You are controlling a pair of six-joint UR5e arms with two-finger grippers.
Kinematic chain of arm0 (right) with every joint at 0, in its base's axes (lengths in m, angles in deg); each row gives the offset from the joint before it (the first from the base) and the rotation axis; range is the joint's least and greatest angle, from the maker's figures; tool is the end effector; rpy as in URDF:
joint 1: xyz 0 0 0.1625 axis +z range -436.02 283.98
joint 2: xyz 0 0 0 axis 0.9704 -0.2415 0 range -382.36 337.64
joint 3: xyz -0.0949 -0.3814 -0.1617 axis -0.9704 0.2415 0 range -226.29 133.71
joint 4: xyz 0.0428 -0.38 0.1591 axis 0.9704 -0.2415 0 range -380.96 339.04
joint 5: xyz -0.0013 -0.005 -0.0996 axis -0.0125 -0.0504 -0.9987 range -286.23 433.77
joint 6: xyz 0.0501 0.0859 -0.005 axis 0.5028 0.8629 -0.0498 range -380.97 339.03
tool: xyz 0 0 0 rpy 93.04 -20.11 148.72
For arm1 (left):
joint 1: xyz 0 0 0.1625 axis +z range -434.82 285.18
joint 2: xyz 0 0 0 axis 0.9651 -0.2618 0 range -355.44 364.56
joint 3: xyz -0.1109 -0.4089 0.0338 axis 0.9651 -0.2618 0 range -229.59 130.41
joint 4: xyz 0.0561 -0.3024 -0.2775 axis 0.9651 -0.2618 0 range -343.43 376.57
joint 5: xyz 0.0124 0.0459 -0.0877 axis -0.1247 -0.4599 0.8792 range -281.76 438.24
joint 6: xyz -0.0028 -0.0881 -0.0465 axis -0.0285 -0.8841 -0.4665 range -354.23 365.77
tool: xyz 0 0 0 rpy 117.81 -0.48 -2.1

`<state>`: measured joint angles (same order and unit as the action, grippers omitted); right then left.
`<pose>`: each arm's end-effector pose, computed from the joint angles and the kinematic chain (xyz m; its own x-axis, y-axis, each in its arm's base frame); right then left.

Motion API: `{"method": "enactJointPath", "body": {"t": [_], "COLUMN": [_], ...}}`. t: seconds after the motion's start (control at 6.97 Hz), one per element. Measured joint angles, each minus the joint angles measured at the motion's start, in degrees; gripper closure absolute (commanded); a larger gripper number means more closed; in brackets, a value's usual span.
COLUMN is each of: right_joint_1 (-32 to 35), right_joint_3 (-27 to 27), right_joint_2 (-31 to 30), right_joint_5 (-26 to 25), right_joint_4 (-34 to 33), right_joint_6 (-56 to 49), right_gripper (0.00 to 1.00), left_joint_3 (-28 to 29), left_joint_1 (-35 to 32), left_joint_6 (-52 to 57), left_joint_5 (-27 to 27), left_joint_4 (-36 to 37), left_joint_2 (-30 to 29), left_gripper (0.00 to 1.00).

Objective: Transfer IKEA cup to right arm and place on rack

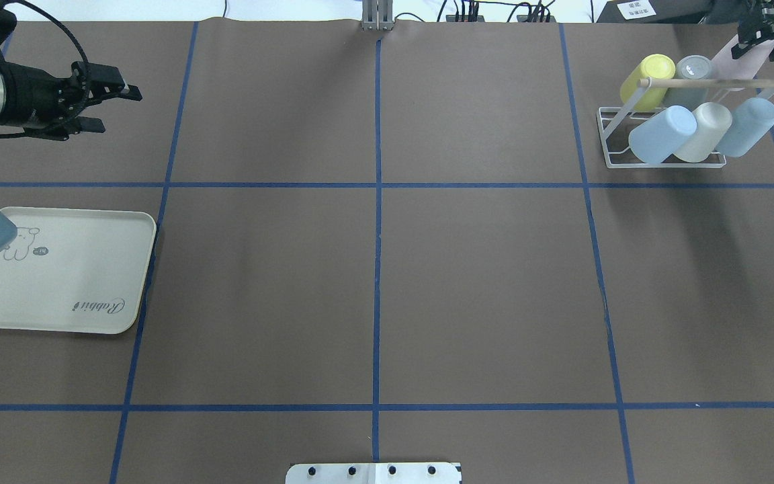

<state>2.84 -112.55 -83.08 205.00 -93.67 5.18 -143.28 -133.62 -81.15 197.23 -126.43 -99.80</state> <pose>-0.0726 -0.7187 0.5256 0.6964 0.0431 0.7163 -0.1437 0.9864 0.0804 0.2346 -0.5514 0.3867 0.1955 -0.2318 -0.9529 0.5008 0.8590 -0.1062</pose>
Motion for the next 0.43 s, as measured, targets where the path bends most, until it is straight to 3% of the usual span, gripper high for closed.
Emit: {"method": "enactJointPath", "body": {"t": [0.14, 0.43], "right_joint_1": [-0.5, -1.3], "right_joint_3": [0.2, 0.5], "right_joint_2": [0.0, 0.2], "right_joint_5": [-0.2, -0.7], "right_joint_4": [0.0, 0.0], "right_joint_6": [0.1, 0.4], "right_gripper": [0.01, 0.01], "left_joint_3": [0.0, 0.0], "left_joint_1": [0.0, 0.0], "left_joint_6": [0.0, 0.0], "left_joint_5": [0.0, 0.0], "left_joint_4": [0.0, 0.0], "left_joint_2": [0.0, 0.0], "left_gripper": [0.00, 0.00]}}
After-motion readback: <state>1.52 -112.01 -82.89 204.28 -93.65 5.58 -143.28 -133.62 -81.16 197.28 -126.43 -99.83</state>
